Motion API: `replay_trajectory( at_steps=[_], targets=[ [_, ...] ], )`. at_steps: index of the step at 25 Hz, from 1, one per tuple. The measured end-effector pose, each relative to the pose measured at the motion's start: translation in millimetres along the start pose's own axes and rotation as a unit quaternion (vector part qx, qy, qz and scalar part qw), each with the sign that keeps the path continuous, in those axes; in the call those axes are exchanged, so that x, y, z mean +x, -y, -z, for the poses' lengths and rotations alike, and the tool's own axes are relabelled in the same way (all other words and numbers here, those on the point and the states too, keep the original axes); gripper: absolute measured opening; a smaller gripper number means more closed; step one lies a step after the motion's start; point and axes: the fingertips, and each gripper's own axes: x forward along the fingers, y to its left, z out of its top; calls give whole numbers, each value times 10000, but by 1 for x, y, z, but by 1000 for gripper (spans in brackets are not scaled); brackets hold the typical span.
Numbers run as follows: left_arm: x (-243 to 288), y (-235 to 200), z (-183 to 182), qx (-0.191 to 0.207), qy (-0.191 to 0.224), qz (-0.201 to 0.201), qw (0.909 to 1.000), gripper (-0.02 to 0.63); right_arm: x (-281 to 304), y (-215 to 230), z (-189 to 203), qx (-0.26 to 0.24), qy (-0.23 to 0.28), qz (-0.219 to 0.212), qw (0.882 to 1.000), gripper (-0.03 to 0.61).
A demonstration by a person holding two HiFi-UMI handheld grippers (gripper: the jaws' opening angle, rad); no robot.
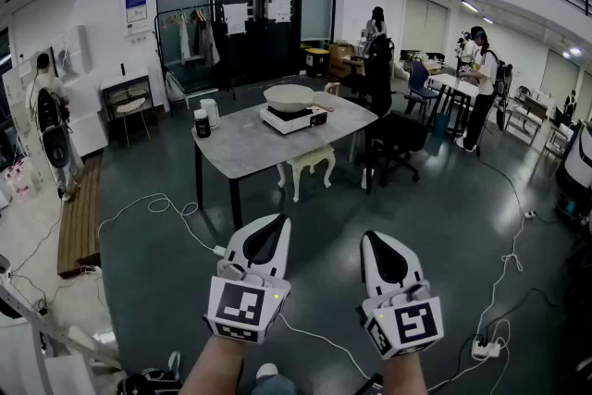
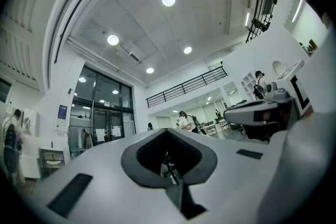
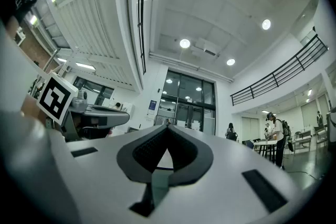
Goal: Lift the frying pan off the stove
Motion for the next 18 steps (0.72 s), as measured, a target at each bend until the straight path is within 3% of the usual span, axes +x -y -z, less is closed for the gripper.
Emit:
replay_trajectory(
  at_steps=[6,11,18],
  targets=[
    [16,-5,4,-129,97,-98,9998,11,11,4,6,-120,-86,-126,9998,25],
    [53,-18,28,-367,137,-108,9992,11,36,25,28,-127,-201,-136,9996,25],
    [147,-67,70,-549,118,-67,9984,11,134,65,64,-291,-388,-103,9988,25]
  ],
)
